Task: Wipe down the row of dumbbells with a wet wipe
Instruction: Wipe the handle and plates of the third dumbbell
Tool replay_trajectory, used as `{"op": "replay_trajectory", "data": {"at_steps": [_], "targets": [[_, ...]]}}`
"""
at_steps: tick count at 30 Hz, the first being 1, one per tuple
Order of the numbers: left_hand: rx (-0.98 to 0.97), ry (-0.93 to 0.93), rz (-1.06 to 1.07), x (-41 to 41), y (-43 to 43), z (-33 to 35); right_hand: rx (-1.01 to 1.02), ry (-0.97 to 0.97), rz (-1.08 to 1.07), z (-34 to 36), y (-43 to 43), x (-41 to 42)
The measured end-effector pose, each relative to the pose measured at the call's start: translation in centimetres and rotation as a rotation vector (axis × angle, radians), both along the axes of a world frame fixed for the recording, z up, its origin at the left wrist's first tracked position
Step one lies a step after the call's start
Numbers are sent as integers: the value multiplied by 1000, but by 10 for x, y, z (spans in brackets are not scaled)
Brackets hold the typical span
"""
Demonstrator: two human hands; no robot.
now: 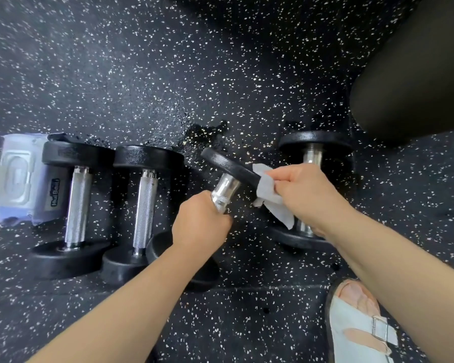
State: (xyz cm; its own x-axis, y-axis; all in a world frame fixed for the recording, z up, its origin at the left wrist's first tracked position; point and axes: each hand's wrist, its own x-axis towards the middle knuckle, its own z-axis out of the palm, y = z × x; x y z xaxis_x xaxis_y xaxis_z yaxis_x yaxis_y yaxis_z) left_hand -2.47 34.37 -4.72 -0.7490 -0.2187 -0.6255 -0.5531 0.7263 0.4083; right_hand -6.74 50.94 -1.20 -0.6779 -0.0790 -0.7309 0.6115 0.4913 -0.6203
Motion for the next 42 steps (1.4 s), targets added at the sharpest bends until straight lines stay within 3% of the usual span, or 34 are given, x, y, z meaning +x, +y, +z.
{"op": "replay_trajectory", "data": {"at_steps": [3, 6, 9, 17, 24, 34, 38, 42], "targets": [[-15, -12, -26, -2, -2, -2, 119, 227, 112, 17, -10, 2], [60, -26, -32, 2, -1, -5, -77, 355, 140, 22, -14, -6], [128, -27, -15, 7, 4, -2, -221, 271, 184, 11, -16, -23], [132, -31, 5, 4, 7, -2, 0, 0, 238, -10, 13, -19], [148, 3, 42, 3, 2, -3, -278, 214, 248, 15, -14, -34], [190, -44, 97, 10, 11, -5, 48, -15, 357, -9, 11, -25], [219, -49, 126, 8, 6, -7, -76, 137, 374, 12, -3, -30], [259, -34, 134, 10, 8, -4, -238, 105, 309, 7, -22, -43]]}}
